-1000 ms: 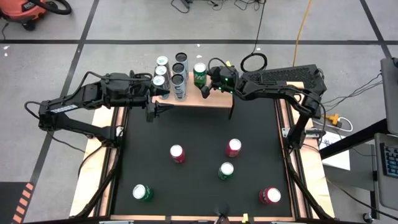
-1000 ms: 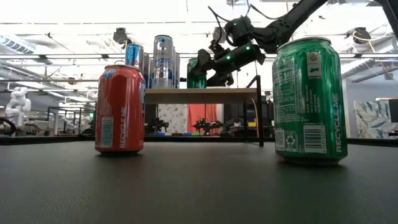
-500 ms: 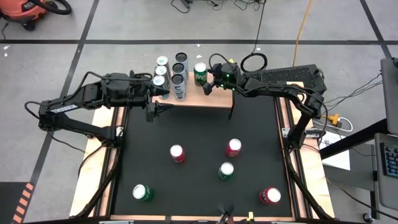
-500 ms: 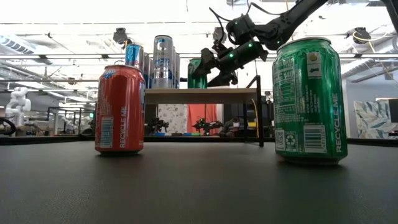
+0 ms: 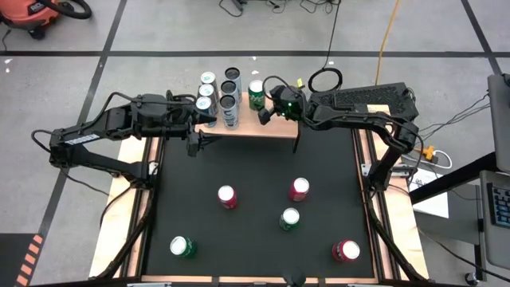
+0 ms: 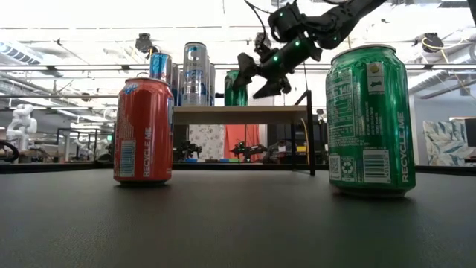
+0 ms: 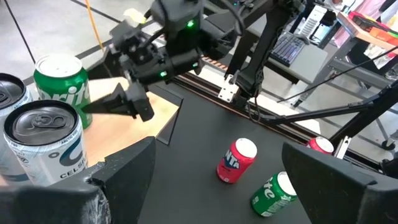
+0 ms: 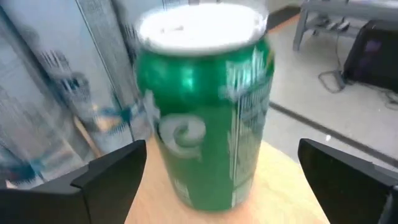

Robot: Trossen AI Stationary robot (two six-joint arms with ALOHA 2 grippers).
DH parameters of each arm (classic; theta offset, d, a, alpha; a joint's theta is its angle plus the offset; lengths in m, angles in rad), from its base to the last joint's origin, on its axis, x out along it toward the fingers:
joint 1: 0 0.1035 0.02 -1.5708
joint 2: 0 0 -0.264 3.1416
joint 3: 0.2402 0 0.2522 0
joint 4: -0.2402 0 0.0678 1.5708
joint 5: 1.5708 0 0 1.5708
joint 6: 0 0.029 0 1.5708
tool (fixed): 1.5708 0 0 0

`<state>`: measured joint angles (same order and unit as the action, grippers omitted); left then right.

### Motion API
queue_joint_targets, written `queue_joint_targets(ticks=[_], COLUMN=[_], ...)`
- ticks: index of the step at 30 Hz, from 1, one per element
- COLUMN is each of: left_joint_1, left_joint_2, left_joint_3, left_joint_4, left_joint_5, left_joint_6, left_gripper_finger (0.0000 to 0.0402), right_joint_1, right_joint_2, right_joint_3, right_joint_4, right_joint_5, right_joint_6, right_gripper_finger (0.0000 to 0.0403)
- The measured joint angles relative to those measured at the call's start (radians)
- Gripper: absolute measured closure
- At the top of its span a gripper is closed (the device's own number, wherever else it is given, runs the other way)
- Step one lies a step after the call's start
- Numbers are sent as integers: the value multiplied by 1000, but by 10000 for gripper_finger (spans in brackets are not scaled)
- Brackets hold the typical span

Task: Place canned beverage on shelf
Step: Put the top green soda can on the shelf

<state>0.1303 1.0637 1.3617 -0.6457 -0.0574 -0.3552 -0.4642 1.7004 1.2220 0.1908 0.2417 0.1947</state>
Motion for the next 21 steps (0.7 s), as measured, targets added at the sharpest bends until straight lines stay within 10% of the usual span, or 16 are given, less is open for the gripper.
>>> queue_joint_targets(ticks=[21], left_joint_1=[0], left_joint_2=[0], left_joint_3=[0], left_joint_4=[0], left_joint_5=[0], left_joint_6=[31], left_gripper_finger=[49], right_joint_1=[133], right_joint_2=[36], right_joint_3=[0], right_joint_4=[130], right_joint_5=[283], right_joint_6=[57], right_gripper_finger=[9])
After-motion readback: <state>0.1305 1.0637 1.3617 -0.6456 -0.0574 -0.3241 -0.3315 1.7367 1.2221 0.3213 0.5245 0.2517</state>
